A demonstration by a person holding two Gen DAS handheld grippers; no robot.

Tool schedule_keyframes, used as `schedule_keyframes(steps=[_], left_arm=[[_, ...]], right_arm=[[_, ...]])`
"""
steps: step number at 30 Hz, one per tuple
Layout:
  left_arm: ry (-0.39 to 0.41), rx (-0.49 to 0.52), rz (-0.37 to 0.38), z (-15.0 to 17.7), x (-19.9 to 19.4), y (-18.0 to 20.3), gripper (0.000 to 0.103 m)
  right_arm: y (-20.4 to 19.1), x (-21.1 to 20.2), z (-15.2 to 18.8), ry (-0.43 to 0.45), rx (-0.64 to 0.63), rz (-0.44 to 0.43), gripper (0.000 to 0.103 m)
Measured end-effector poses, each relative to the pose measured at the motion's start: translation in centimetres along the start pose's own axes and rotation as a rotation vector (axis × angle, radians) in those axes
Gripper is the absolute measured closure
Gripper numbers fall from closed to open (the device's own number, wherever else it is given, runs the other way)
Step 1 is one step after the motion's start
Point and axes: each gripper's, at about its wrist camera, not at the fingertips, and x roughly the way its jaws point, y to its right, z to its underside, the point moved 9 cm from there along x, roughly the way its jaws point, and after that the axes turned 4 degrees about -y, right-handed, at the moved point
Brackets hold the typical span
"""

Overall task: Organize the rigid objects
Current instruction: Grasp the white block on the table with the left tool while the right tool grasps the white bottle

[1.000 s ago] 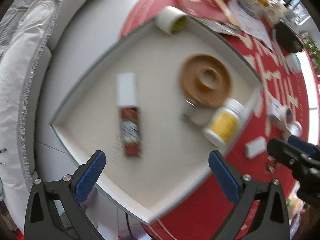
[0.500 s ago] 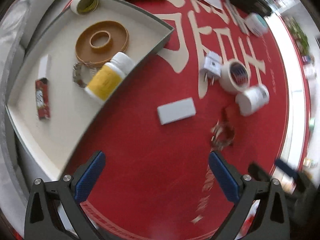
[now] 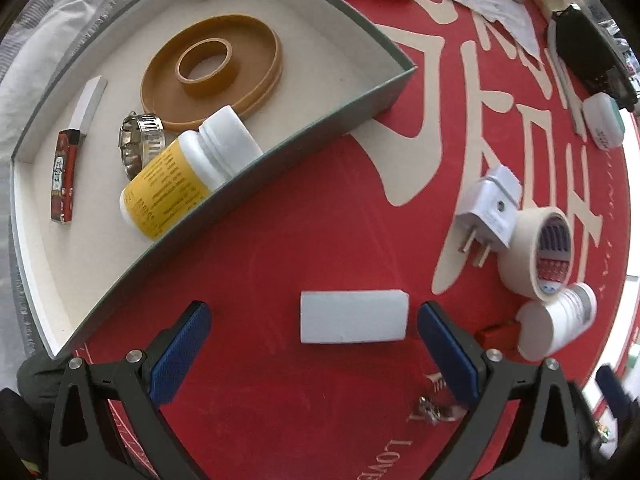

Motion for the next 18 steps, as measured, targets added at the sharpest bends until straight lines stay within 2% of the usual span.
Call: schedule_keyframes(steps=[7,13,14,18], left_arm=[[0.014,-0.040,0.018,0.0,0.8,-0.2,0.000],[0.035,-0.047,0.018,1.1,0.7,-0.8,0.000],[0.023,-0.047,0.018,1.2,0.6,-0.5,0.000],[-0.003,-0.038,0.020,0.7,0.5,-0.3,0.002]], right_arm=[[-2.3,2.9,-1.9,-0.038,-0.091,-0.033,0.018],[-3.5,5.1,-4.2,-0.071,-0.087,-0.034,0.019],[-3.3,5.3,-4.4,-0.084,-0.080,-0.024,0.027],[-2.6,5.1,-4.8,-0.098,-0.046,-0.011,0.029]])
